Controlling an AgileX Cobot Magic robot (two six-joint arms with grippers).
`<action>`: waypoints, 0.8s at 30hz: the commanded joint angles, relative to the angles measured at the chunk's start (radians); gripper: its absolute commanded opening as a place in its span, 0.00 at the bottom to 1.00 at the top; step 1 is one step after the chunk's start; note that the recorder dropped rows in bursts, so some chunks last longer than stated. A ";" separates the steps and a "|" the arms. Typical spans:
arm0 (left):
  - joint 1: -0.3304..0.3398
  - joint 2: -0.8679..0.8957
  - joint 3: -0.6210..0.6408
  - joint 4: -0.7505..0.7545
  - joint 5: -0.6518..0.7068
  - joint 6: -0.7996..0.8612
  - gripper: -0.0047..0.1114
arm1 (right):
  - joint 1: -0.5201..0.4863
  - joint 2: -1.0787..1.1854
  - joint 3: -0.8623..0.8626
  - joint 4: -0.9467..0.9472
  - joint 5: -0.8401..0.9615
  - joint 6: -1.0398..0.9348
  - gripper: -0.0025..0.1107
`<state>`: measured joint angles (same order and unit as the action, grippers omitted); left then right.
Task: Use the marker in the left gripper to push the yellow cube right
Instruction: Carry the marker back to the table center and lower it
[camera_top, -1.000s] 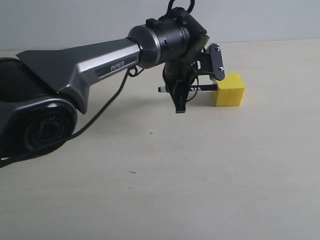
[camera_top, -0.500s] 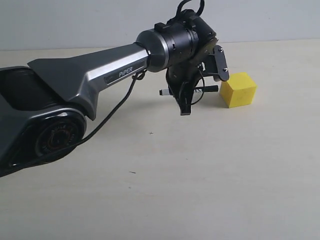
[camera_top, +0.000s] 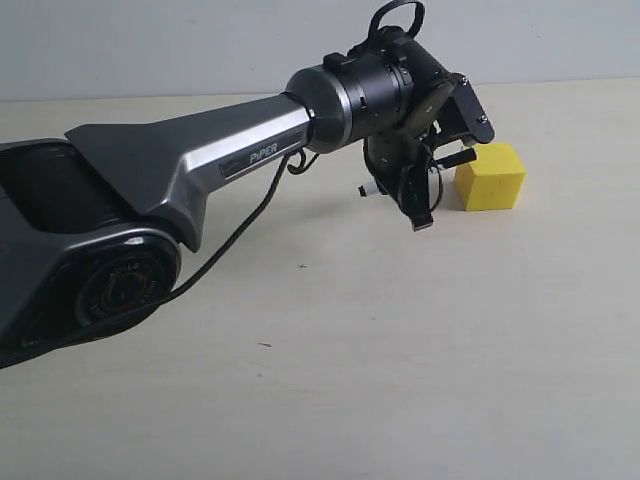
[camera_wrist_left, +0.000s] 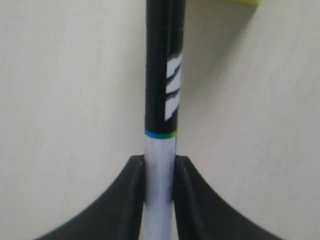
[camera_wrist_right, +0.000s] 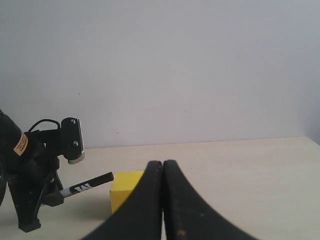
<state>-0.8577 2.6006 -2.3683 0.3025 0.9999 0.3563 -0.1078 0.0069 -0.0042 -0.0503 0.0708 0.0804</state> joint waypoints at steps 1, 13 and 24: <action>0.012 -0.009 -0.021 0.098 0.022 -0.077 0.04 | -0.008 -0.007 0.004 -0.001 -0.005 -0.001 0.02; 0.077 -0.106 -0.031 -0.022 0.192 -0.230 0.04 | -0.008 -0.007 0.004 -0.001 -0.005 -0.001 0.02; 0.161 -0.225 0.313 -0.282 0.116 -0.461 0.04 | -0.008 -0.007 0.004 -0.001 -0.005 -0.001 0.02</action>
<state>-0.6760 2.4478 -2.1787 0.0632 1.1984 -0.0337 -0.1078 0.0069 -0.0042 -0.0503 0.0708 0.0804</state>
